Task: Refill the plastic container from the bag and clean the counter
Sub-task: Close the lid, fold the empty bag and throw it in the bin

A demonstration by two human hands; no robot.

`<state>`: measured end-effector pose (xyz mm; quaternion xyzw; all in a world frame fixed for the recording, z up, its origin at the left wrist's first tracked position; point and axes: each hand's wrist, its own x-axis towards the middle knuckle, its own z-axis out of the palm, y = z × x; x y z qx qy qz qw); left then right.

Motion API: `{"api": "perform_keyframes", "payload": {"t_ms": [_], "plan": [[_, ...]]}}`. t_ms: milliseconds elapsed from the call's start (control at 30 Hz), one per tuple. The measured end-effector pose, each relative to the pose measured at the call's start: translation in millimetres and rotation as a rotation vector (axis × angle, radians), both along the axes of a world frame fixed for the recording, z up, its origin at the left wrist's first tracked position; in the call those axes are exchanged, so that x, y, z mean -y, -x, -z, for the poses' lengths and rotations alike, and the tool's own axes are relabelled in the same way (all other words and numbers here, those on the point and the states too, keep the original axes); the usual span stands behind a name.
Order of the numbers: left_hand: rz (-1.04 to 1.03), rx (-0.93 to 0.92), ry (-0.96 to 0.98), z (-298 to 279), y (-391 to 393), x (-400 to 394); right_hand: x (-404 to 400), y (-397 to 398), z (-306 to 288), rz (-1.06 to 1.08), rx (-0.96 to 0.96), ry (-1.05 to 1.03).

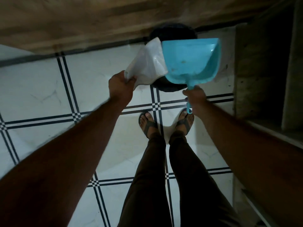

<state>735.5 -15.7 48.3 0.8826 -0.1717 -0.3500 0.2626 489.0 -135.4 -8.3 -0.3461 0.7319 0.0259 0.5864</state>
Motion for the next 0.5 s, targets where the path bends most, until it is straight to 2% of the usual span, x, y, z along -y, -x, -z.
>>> {"api": "perform_keyframes", "payload": {"t_ms": [133,233,367,500], "plan": [[0.297,0.026,-0.061,1.6,11.9,53.6,24.1,56.7,-19.2,0.156,-0.048,0.13],[0.525,0.055,-0.138,24.1,24.7,90.4,37.5,98.3,-16.8,0.207,-0.049,0.116],[0.755,0.082,-0.253,74.2,35.1,122.9,38.6,126.3,15.7,0.298,-0.041,0.055],[0.886,0.02,-0.311,119.0,49.7,132.7,30.6,126.8,60.9,0.362,-0.04,0.116]]}}
